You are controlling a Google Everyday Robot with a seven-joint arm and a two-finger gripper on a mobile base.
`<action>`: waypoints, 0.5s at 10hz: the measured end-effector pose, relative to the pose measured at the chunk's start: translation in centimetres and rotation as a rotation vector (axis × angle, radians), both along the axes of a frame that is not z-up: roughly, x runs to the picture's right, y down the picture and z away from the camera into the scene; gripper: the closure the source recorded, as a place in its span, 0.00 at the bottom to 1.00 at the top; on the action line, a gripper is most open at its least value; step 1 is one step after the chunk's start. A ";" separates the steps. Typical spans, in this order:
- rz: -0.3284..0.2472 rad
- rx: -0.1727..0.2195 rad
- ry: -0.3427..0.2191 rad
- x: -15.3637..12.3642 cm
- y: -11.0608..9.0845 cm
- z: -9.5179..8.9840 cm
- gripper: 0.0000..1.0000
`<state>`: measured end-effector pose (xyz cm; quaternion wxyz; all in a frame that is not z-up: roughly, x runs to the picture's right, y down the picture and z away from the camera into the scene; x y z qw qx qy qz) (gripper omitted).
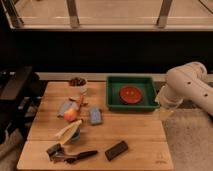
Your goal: Place apple in tray
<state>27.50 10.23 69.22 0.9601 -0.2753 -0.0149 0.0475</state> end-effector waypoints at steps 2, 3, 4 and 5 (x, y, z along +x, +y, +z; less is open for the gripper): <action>0.075 0.025 -0.079 -1.6 -1.0 1.2 0.35; 0.111 0.044 -0.115 -2.5 -1.4 1.6 0.35; 0.129 0.058 -0.145 -3.7 -1.9 2.0 0.35; 0.138 0.076 -0.168 -4.7 -2.3 2.4 0.35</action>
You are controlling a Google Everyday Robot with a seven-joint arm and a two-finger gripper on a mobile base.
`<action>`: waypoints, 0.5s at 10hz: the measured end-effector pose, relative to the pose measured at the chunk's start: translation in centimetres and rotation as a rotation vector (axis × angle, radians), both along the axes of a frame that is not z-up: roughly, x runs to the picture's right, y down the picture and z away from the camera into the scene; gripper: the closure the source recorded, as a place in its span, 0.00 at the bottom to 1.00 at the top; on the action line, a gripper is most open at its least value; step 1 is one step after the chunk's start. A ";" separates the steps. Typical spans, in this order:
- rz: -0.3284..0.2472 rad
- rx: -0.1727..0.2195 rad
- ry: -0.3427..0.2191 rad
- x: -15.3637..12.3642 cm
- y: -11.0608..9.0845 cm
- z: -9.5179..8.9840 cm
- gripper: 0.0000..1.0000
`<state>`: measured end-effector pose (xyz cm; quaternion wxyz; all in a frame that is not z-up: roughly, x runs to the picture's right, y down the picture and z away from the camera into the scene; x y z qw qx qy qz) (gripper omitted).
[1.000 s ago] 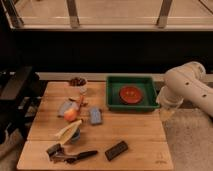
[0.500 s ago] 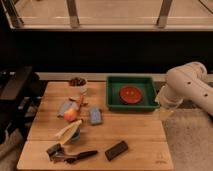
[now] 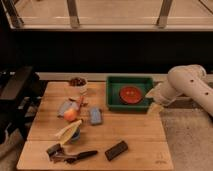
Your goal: Place apple in tray
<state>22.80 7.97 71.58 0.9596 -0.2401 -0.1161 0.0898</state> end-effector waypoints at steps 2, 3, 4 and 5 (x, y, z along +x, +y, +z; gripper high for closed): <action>0.021 0.037 -0.032 -2.5 -0.6 0.8 0.35; 0.022 0.046 -0.049 -3.9 -0.7 1.5 0.35; 0.014 0.056 -0.072 -5.9 -0.9 2.3 0.35; 0.005 0.061 -0.090 -7.4 -1.0 2.9 0.35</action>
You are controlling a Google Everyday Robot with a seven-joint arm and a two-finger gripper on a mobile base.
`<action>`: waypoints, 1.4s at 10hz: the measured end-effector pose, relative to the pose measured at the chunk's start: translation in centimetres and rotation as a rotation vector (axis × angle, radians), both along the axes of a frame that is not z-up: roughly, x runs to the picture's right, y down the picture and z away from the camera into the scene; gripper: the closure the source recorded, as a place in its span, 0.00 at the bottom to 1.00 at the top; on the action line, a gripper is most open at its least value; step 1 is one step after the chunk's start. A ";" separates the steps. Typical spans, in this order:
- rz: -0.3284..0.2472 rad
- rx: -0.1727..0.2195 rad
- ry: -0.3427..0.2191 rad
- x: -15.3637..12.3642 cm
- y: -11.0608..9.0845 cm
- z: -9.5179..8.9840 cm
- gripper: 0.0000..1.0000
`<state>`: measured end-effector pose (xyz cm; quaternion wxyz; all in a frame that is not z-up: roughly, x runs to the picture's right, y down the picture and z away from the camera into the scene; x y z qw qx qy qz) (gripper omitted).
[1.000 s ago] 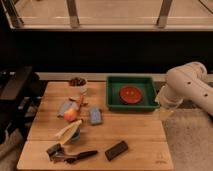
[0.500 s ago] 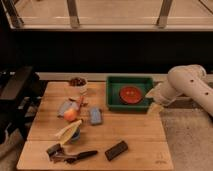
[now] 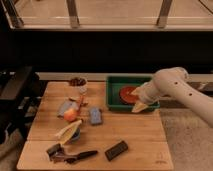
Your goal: Place apple in tray
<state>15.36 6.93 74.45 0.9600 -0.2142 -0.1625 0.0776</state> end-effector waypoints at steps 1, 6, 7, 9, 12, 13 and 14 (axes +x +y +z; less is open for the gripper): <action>-0.007 0.004 -0.024 -1.8 -0.2 0.7 0.35; -0.080 -0.024 -0.126 -10.2 0.4 3.5 0.35; -0.077 -0.024 -0.122 -9.9 0.4 3.4 0.35; -0.079 -0.024 -0.125 -10.1 0.4 3.4 0.35; -0.078 -0.024 -0.125 -10.0 0.4 3.4 0.35; -0.071 -0.020 -0.130 -10.1 0.4 3.5 0.35; -0.050 -0.006 -0.157 -10.5 0.8 3.6 0.35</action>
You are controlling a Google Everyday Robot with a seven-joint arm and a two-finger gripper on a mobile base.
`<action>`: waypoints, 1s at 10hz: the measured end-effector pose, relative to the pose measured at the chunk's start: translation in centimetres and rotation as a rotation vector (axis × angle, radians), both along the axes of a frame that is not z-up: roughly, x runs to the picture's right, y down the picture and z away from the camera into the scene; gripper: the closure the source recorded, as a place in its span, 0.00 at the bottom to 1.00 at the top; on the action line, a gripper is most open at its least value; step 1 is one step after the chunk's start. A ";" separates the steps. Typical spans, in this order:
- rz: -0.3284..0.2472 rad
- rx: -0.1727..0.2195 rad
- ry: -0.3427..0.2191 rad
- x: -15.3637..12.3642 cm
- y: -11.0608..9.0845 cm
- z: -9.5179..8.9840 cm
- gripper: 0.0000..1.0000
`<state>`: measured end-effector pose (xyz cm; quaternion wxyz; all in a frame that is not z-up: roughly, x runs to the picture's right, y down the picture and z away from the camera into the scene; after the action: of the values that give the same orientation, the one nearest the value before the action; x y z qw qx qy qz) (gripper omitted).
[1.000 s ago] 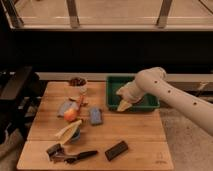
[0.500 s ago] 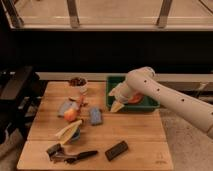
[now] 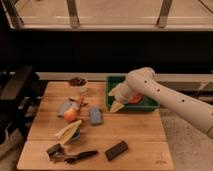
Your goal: Place apple in tray
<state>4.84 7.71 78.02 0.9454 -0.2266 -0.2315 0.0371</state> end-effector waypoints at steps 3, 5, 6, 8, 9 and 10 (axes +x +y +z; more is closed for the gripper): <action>0.077 0.037 -0.109 -4.1 1.4 0.4 0.35; 0.115 0.050 -0.174 -6.7 2.0 1.0 0.35; 0.135 0.058 -0.215 -8.2 2.0 1.1 0.35; 0.158 0.062 -0.253 -9.2 2.1 1.3 0.35; 0.177 0.059 -0.279 -9.7 2.2 1.4 0.35; 0.193 0.054 -0.303 -10.3 2.5 1.6 0.35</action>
<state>-5.50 10.22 79.59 0.8974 -0.1810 -0.3929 0.0867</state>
